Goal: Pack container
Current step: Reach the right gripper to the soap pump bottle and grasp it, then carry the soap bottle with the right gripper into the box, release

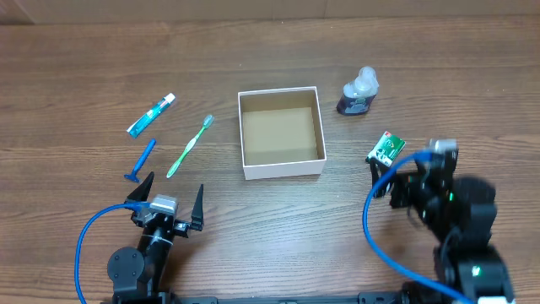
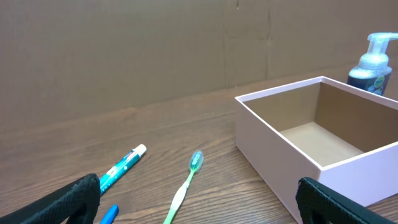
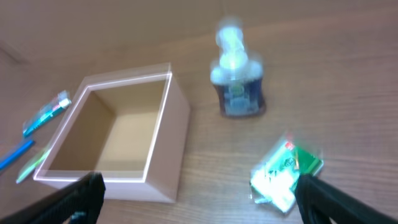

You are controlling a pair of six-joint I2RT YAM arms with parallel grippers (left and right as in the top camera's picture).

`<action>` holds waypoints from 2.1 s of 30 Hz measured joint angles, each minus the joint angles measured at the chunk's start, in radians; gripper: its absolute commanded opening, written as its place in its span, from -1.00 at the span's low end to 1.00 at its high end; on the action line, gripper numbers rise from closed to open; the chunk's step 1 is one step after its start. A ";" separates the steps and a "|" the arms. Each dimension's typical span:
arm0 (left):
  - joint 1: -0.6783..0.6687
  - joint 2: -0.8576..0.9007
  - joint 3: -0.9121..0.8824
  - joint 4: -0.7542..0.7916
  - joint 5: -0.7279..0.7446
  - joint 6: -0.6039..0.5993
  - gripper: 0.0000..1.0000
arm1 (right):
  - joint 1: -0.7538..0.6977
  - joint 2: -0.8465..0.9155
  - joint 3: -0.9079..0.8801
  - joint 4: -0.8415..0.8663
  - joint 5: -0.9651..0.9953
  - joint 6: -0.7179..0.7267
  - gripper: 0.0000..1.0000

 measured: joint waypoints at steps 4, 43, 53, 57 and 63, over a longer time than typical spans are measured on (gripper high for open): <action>0.000 0.000 0.000 0.000 0.000 0.000 1.00 | 0.000 0.484 0.601 -0.512 -0.032 -0.002 1.00; 0.000 -0.002 0.000 0.001 0.000 0.000 1.00 | 0.048 1.266 0.917 -0.089 0.099 -0.188 0.02; 0.000 -0.002 0.000 0.001 0.000 0.000 1.00 | 0.048 1.263 0.927 -0.104 0.100 -0.188 -0.59; 0.000 -0.002 0.000 0.001 0.000 0.000 1.00 | 0.048 1.252 0.929 -0.138 0.101 -0.187 -0.58; 0.000 -0.002 0.000 0.001 0.000 0.000 1.00 | 0.050 1.216 1.164 -0.451 0.104 -0.141 -0.58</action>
